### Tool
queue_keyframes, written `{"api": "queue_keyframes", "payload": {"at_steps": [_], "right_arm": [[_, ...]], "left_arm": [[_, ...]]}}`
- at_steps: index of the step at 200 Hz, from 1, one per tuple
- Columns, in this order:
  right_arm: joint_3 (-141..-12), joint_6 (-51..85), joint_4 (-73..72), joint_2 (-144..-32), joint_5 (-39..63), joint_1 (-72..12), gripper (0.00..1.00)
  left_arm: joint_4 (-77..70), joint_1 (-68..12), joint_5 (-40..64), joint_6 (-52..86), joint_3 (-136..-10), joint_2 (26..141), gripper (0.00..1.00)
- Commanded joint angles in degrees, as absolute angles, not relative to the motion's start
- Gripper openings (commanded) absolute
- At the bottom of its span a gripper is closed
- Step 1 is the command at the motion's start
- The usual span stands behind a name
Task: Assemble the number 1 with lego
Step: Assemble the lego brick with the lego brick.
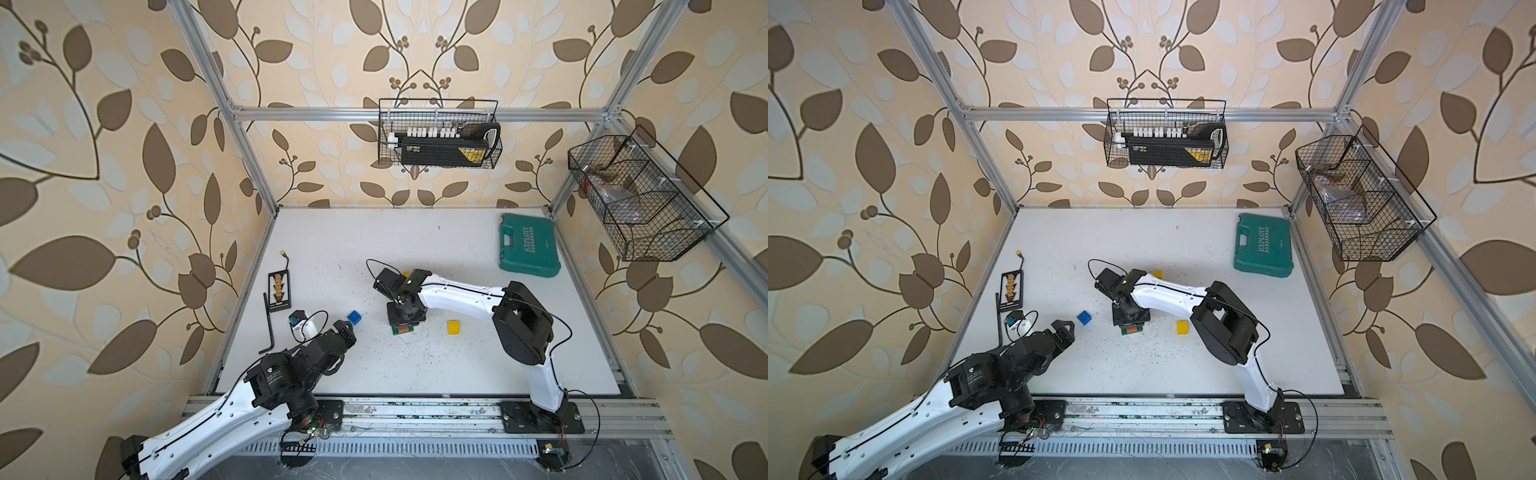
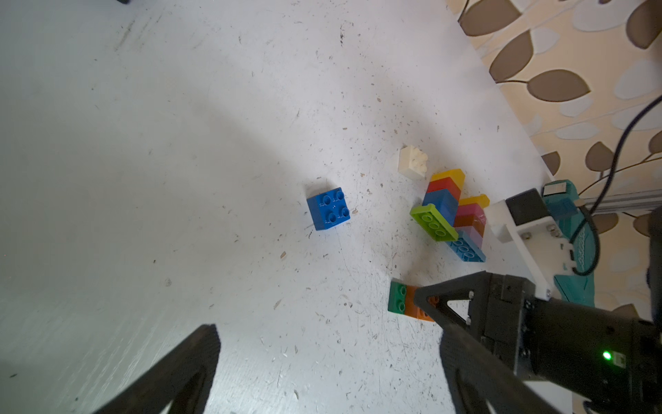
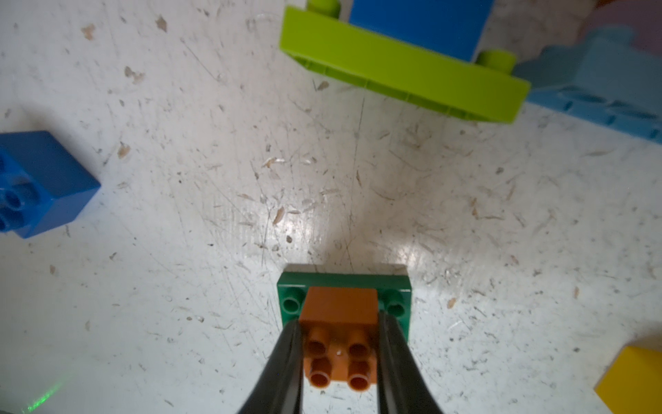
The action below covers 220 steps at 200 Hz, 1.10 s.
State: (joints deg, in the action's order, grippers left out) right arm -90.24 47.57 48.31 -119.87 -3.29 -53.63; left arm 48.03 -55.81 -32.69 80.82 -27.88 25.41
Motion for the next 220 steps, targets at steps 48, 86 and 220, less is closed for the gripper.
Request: {"api": "queue_keyframes", "payload": {"at_steps": [48,86,220], "right_arm": [[-78.2,53.1,44.9,-125.4,-5.5,-53.5,0.03],[-74.6,55.4,45.0,-121.1,-5.4,-54.2,0.06],[-86.6,57.4,58.5,-111.8,-8.3,-55.5,0.55]], "left_arm": [[48.0,-55.2,-33.9,79.9,-26.3,21.4,0.99],[47.7,-55.4,-33.5,79.8,-25.7,20.3,0.99],[48.1,-55.2,-33.3,80.2,-25.5,20.1,0.99]]}}
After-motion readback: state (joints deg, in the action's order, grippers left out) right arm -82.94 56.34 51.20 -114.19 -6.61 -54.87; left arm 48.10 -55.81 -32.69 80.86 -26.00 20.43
